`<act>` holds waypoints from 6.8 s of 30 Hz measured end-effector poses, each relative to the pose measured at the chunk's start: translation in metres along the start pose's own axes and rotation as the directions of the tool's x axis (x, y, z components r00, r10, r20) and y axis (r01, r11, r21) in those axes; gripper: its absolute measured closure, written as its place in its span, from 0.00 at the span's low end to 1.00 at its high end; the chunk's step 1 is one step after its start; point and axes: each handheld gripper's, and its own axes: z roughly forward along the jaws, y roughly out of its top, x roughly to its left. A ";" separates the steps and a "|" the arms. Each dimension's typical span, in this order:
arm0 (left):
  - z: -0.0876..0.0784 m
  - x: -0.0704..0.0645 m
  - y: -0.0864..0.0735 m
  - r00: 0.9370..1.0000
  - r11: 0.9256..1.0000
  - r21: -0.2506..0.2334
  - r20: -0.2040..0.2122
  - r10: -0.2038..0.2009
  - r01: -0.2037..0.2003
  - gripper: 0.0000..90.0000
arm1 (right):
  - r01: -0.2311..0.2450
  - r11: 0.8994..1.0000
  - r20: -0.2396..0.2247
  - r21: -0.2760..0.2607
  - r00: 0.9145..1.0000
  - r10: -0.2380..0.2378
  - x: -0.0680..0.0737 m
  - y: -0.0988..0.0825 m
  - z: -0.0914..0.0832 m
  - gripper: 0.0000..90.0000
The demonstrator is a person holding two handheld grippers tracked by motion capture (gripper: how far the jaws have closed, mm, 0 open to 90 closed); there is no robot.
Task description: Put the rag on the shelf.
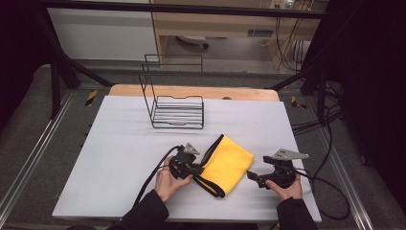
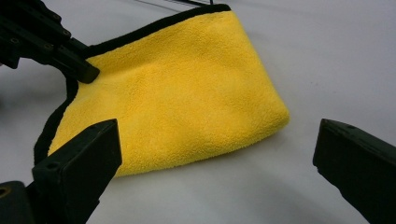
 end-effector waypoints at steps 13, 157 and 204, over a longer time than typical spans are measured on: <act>-0.034 -0.003 -0.018 0.999 0.999 -0.022 -0.030 -0.030 0.030 0.87 | 0.013 1.000 -0.026 0.010 1.000 -0.013 0.014 0.005 0.009 0.03; 0.027 0.090 0.027 0.987 0.986 -0.086 -0.065 -0.149 0.143 0.84 | -0.091 0.990 0.114 0.108 0.990 0.078 0.001 0.067 0.122 0.57; -0.036 0.065 0.022 0.995 0.953 -0.296 -0.047 -0.083 0.066 0.88 | -0.079 0.995 -0.016 -0.058 0.997 0.078 0.032 0.083 0.074 0.93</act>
